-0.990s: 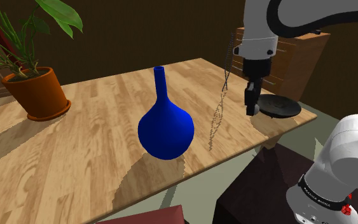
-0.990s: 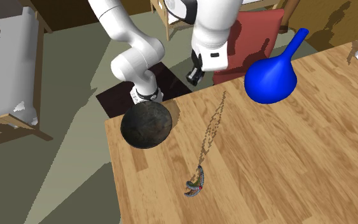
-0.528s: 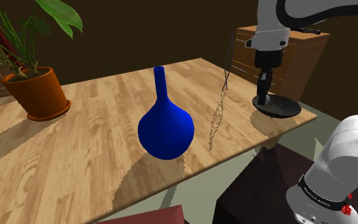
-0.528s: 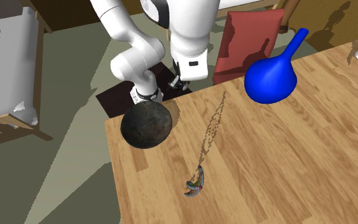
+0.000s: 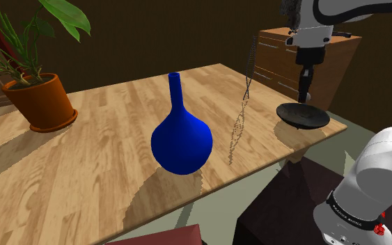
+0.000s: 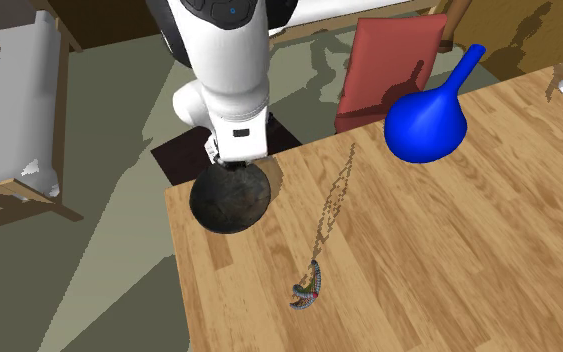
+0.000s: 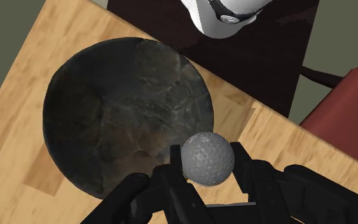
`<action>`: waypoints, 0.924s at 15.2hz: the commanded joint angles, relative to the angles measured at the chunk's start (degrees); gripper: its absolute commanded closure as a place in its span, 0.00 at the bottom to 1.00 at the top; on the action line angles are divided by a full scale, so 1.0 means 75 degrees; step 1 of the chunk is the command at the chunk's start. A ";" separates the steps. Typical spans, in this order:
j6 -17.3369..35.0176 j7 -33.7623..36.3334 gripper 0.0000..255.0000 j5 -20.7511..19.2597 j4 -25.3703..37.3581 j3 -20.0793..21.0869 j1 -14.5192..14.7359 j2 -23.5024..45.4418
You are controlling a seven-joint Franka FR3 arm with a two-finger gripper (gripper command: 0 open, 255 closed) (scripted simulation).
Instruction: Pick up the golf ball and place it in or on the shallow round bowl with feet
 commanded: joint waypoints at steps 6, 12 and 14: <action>0.0257 -0.0861 1.00 -0.0650 0.0143 -0.0814 -0.0273 0.0342; 0.0853 -0.0848 1.00 -0.0738 -0.0487 -0.0913 -0.0311 0.0307; 0.1057 -0.0845 1.00 -0.0769 -0.0688 -0.0949 -0.0323 0.0311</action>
